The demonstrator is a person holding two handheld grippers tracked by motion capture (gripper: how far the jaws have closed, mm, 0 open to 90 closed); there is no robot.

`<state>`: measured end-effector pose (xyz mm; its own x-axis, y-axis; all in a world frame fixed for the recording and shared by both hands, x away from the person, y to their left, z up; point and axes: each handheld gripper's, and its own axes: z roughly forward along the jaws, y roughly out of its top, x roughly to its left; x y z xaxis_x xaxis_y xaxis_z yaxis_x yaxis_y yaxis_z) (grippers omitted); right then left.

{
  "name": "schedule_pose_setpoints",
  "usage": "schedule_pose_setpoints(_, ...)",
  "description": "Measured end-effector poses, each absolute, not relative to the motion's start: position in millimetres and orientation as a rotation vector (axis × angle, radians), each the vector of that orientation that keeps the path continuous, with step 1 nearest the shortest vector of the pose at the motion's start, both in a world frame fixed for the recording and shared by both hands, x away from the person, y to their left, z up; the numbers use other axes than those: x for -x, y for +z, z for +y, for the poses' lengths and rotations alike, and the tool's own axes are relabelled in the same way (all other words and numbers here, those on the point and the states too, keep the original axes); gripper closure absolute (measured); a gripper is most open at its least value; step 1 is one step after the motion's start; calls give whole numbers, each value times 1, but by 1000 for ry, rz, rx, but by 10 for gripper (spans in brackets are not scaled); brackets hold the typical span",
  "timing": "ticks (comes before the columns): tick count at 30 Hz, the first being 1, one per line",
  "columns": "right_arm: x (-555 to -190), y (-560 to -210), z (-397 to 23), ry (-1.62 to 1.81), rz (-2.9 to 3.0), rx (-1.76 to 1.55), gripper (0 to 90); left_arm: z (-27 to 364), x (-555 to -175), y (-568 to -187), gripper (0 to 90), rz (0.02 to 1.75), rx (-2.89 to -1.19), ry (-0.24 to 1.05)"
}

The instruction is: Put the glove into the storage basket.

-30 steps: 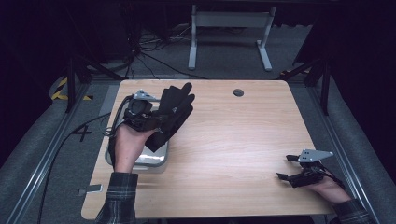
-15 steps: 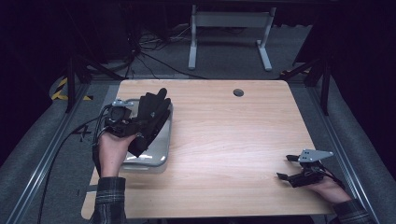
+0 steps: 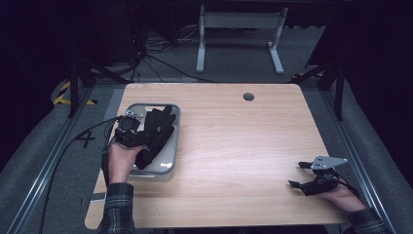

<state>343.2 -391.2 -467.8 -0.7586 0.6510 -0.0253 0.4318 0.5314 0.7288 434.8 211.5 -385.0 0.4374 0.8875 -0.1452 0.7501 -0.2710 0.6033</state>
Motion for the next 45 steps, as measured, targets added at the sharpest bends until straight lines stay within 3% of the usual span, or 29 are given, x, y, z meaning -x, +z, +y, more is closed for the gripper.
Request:
schedule_pose_setpoints(7, -343, -468, -391, 1059, 2479, -903, 131, 211, -441, -396, 647, 1389, -2115, 283)
schedule_pose_setpoints(13, -343, -468, -391, 1058, 2481, -903, 131, 215, -443, -398, 376, 1398, -2096, 334)
schedule_pose_setpoints(23, -343, -468, -391, 1059, 2479, -904, 131, 208, -432, -385, 172, 1322, -2077, 365)
schedule_pose_setpoints(33, -343, -468, -391, 1060, 2479, -905, 132, 182, -425, -372, 83, 1225, -2056, 350)
schedule_pose_setpoints(45, -343, -468, -391, 1059, 2479, -904, 132, 146, -414, -358, 78, 1122, -2026, 337)
